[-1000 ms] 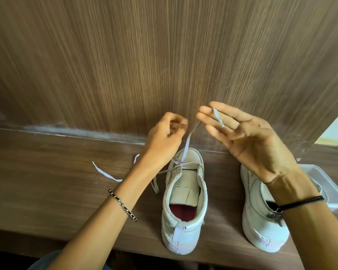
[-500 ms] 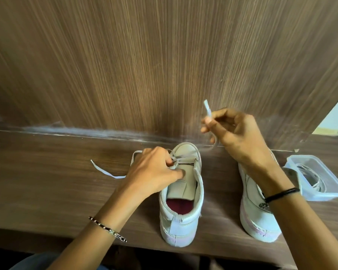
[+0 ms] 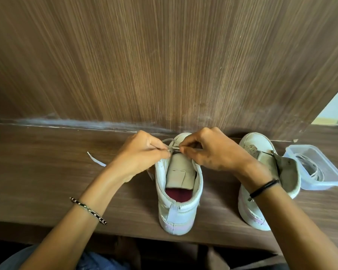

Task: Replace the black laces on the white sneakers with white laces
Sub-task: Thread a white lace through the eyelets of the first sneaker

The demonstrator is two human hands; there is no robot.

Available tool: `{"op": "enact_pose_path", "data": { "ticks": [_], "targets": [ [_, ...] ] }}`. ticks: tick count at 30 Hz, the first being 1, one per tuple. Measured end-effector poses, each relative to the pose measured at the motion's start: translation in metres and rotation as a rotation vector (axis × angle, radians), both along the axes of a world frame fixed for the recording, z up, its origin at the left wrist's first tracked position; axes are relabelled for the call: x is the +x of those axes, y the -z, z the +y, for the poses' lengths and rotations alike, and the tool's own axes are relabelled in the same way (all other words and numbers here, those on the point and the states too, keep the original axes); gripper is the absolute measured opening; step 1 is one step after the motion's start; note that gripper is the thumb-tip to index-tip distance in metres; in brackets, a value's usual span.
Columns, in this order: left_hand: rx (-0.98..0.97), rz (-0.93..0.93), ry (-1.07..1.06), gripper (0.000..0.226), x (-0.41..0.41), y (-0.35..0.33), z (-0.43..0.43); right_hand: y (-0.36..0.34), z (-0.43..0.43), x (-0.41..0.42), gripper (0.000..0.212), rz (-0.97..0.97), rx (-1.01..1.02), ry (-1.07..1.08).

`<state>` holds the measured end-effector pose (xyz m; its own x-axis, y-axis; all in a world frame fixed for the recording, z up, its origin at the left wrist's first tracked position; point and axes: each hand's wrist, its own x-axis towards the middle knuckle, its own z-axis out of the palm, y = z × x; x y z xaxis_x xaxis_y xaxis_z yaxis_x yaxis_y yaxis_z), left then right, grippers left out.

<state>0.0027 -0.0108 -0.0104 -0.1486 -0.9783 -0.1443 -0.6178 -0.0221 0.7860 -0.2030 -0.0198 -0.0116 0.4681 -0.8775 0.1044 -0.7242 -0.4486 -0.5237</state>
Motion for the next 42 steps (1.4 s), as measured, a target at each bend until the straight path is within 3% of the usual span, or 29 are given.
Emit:
{"op": "enact_pose_path", "data": {
  "ticks": [5,14,27,32,38,40,42],
  "targets": [
    [0.140,0.116,0.028,0.011,0.001,-0.011,0.001,-0.001,0.002,0.004,0.018,-0.017,0.011,0.004],
    [0.156,0.158,0.047,0.013,0.001,-0.010,0.001,-0.002,-0.001,0.004,0.012,-0.022,0.052,-0.010],
    [0.210,0.230,0.044,0.022,-0.002,-0.003,-0.002,0.002,0.002,0.021,0.020,0.239,-0.112,0.012],
    [0.174,0.256,-0.017,0.008,-0.007,0.005,-0.004,0.000,0.003,0.010,0.014,0.130,-0.048,0.027],
    [0.015,0.011,-0.056,0.017,0.003,0.013,-0.002,0.000,0.004,-0.005,0.022,-0.004,0.003,0.091],
    [0.020,0.158,-0.108,0.016,0.011,0.009,-0.002,0.000,0.004,-0.007,0.023,-0.061,0.035,0.114],
    [0.082,0.445,-0.154,0.018,0.017,0.002,-0.001,0.000,0.003,-0.007,0.022,-0.080,0.050,0.111]
  ]
}}
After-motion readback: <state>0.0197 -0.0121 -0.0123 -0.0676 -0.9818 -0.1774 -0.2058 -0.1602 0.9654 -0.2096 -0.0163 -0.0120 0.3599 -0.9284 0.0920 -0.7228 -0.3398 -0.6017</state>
